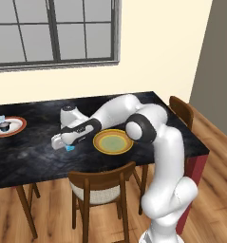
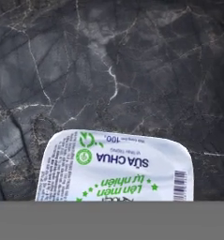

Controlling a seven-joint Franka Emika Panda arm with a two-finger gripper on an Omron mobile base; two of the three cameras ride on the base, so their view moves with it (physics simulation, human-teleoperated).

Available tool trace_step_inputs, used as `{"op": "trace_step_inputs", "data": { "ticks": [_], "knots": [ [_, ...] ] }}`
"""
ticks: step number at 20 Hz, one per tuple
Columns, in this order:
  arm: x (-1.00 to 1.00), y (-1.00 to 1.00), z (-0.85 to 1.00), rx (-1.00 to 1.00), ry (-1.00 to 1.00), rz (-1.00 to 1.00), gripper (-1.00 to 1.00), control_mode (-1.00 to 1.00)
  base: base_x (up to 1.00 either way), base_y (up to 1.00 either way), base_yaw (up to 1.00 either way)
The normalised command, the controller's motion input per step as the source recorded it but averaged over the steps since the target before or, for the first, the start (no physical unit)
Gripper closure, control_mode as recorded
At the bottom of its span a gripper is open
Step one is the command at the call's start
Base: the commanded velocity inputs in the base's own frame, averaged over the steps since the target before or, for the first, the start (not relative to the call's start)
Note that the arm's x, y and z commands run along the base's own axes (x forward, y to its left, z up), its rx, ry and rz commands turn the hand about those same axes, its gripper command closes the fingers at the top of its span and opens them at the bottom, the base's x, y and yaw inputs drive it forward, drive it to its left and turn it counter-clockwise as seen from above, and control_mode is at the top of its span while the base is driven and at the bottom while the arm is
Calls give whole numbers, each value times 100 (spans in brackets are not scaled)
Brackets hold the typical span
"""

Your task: Place two yogurt containers on each plate.

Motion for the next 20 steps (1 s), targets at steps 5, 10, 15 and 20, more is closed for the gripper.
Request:
{"op": "trace_step_inputs", "data": {
  "ticks": [5,10,15,20],
  "knots": [
    [-48,-47,66,0,0,-3,100,-100,0,0,0],
    [-56,-70,49,0,-5,-9,100,-100,0,0,0],
    [-14,-75,26,0,-4,-20,100,-100,0,0,0],
    [0,-61,4,0,0,-25,100,-100,0,0,0]
  ]
}}
